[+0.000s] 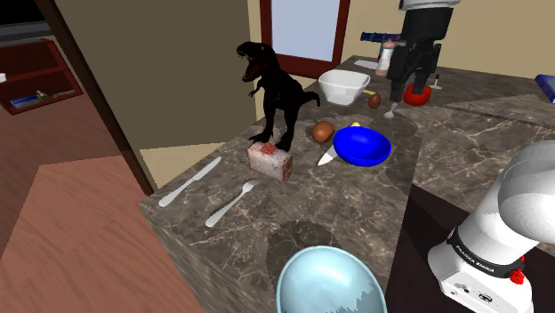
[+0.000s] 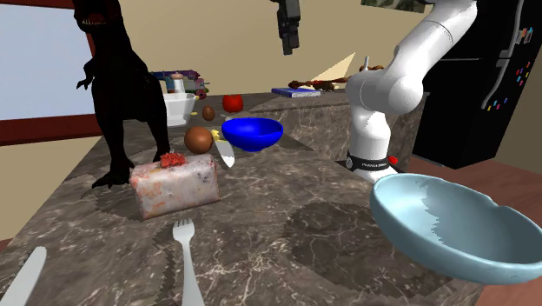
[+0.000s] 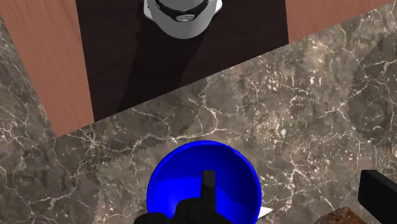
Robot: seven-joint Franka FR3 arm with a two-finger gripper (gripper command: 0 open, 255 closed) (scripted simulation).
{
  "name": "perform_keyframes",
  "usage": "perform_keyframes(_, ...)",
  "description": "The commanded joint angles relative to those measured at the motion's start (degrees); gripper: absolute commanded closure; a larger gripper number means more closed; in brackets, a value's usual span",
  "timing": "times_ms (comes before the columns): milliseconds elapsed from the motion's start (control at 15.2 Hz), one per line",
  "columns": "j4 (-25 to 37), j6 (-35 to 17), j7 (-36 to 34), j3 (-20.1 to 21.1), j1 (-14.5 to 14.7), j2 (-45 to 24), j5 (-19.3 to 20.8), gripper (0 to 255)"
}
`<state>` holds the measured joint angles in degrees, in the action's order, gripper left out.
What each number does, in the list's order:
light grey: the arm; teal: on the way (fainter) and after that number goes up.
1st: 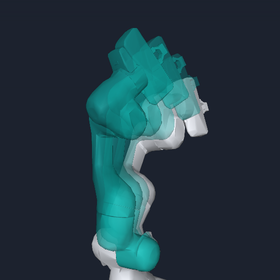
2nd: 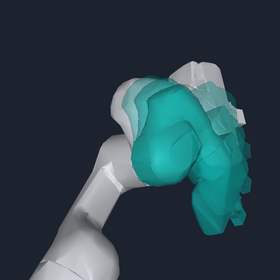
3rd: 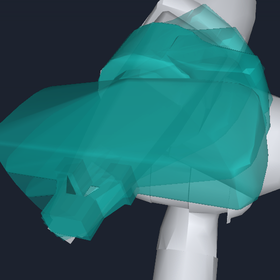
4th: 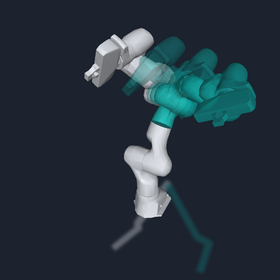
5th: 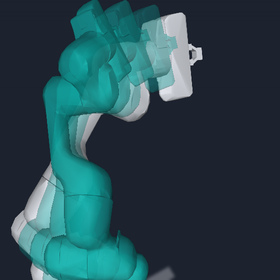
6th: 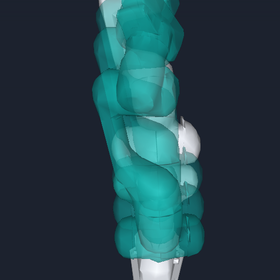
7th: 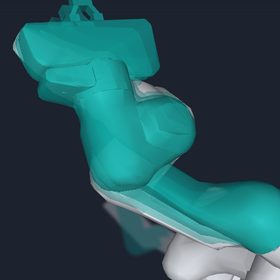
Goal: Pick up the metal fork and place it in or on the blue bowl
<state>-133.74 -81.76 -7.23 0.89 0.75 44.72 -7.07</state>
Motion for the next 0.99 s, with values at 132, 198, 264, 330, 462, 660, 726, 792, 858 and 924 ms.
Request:
perform_keyframes(132, -1.8, -1.8, -5.4, 3.0, -0.2, 0.5, -2.6, 0)
perform_keyframes(198, -2.6, -2.8, -8.1, 4.6, -0.3, 0.5, -3.9, 0)
perform_keyframes(264, -3.2, -3.8, -10.8, 6.1, -0.4, 0.5, -5.2, 0)
perform_keyframes(330, -3.8, -4.9, -13.5, 7.7, -0.5, 0.3, -6.5, 0)
perform_keyframes(462, -4.6, -7.2, -18.8, 10.9, -0.7, -0.4, -9.1, 0)
perform_keyframes(660, -5.1, -11.1, -26.6, 15.8, -1.2, -2.4, -12.5, 0)
perform_keyframes(726, -5.1, -12.4, -29.1, 17.4, -1.4, -3.4, -13.6, 0)
perform_keyframes(792, -4.9, -13.8, -31.7, 19.0, -1.6, -4.4, -14.6, 0)
perform_keyframes(858, -4.7, -15.3, -34.3, 20.7, -1.9, -5.6, -15.5, 0)
perform_keyframes(924, -4.4, -16.7, -36.9, 22.3, -2.2, -6.8, -16.2, 0)
